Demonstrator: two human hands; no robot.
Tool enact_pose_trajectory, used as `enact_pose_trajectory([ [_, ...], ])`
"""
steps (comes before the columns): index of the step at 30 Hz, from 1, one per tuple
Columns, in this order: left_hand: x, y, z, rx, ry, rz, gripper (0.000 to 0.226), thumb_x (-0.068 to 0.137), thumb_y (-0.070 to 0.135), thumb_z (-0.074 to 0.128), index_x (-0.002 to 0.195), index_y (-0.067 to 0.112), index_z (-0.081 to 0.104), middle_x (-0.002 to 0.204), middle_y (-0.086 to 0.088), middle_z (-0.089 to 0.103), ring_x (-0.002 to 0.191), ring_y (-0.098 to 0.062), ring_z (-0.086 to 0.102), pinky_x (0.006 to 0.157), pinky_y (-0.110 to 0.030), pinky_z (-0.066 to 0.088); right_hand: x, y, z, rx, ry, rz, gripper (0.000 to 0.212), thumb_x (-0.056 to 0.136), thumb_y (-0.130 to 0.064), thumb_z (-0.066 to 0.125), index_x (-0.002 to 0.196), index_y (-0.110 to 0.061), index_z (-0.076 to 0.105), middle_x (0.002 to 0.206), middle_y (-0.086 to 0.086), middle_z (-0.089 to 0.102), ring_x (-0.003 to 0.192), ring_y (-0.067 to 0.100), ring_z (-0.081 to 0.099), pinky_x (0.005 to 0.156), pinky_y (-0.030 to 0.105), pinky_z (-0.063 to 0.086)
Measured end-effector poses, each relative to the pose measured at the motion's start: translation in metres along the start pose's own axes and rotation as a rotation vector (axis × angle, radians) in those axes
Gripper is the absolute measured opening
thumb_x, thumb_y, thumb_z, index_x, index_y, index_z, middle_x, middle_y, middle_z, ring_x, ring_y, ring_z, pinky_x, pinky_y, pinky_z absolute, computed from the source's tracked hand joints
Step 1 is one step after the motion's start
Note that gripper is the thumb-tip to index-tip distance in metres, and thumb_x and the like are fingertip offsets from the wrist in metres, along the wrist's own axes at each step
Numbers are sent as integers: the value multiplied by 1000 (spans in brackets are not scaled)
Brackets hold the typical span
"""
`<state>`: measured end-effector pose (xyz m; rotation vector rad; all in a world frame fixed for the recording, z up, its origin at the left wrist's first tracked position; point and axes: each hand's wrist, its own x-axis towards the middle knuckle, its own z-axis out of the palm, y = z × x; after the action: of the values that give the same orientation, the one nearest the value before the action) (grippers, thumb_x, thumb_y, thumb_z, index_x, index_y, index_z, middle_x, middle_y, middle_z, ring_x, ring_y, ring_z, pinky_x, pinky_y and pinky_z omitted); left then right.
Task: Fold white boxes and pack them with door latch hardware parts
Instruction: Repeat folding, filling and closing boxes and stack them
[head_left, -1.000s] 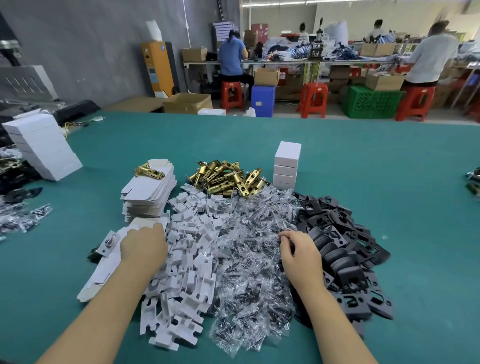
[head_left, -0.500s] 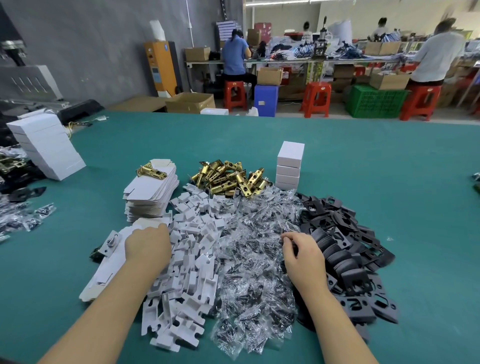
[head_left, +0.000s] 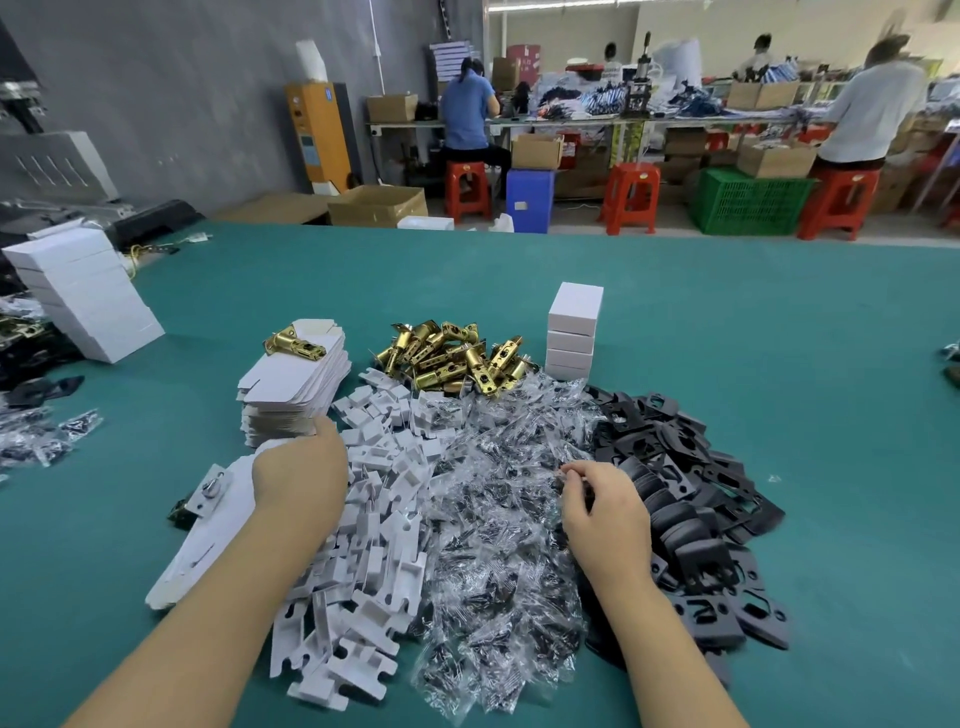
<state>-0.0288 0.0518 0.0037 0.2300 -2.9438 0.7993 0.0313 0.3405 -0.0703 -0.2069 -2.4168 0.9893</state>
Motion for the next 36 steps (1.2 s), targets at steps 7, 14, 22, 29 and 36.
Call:
enact_pose_trajectory([
  [7,-15,-6,-89,-357,434,25,26,79,-1,69,96,18,62,52,7,40,42,-16,31,47,-18,20,4,-7,-10,103,119,21,16,100,-8,61,108,-10,74,102,-4,70,100,15,64,87,32,52],
  [14,-40,22,-157,-1687,376,433,36,83,13,56,107,35,71,85,16,75,74,1,65,64,-16,51,9,-18,-34,841,-93,223,23,103,-24,58,97,-26,79,97,1,78,88,15,74,75,21,58],
  [22,-33,132,-109,-2025,-147,-7,31,101,8,45,111,37,54,100,2,64,87,-17,64,70,-33,54,5,-29,-28,1233,-677,356,67,95,-66,57,152,-34,44,151,3,56,139,25,53,114,45,45],
  [29,-43,153,-105,-2018,-76,195,25,90,13,63,94,37,67,106,4,68,101,-14,65,90,-42,57,2,-25,-24,912,-514,253,79,77,-62,80,143,-35,47,127,-5,70,122,17,66,93,27,56],
  [36,-28,142,-82,-2293,-142,131,22,106,32,49,104,40,70,94,4,76,82,-15,68,63,-29,55,10,-12,-29,981,-156,308,26,86,-47,76,110,-40,68,116,0,76,102,24,75,78,41,64],
])
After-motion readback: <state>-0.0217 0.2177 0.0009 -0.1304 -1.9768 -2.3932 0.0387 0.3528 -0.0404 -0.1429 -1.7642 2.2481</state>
